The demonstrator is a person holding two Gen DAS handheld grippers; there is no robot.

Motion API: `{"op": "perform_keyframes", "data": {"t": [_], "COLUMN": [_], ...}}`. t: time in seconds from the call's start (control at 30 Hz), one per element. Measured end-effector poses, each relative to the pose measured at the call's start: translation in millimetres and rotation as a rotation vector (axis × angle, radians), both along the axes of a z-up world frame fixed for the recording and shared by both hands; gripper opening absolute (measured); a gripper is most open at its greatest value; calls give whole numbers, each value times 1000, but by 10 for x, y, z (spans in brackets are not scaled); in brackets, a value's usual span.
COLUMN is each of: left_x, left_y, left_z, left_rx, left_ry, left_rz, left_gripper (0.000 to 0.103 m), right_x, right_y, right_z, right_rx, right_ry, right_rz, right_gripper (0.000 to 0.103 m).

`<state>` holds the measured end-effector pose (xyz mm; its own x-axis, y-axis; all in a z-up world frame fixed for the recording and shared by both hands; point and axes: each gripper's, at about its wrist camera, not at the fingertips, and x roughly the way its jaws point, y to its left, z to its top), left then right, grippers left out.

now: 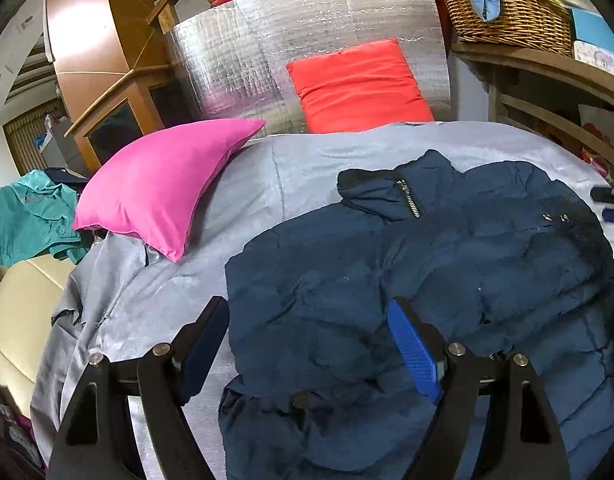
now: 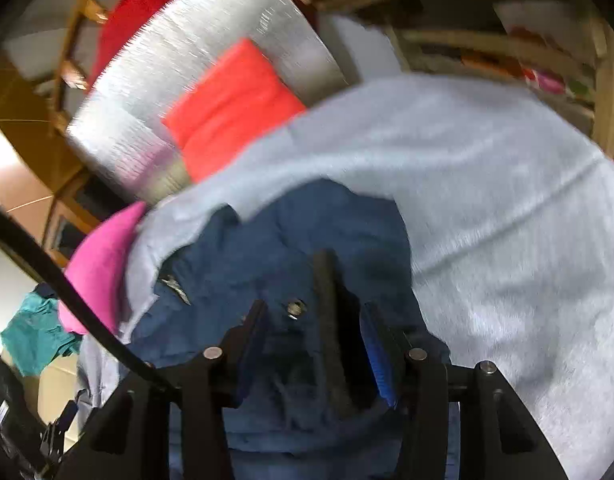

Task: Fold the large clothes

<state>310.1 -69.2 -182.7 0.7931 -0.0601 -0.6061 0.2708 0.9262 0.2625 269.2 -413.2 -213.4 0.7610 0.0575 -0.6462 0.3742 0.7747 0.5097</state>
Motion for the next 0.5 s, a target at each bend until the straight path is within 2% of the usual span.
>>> {"op": "perform_keyframes", "data": {"t": [0.1, 0.17, 0.4, 0.5], "left_x": [-19, -31, -76, -84], "left_y": [-66, -107, -249, -278], "left_z": [1, 3, -4, -12], "left_rx": [1, 4, 16, 19], "left_ry": [0, 0, -5, -4], "left_rz": [-14, -21, -48, -52], "left_gripper": [82, 82, 82, 82], "right_x": [-37, 17, 125, 192], "right_y": [144, 253, 439, 442], "right_z": [109, 109, -72, -249], "right_rx": [-38, -57, -44, -39], "right_ry": [-49, -37, 53, 143], "right_rz": [68, 128, 224, 235], "right_gripper": [43, 43, 42, 42]}}
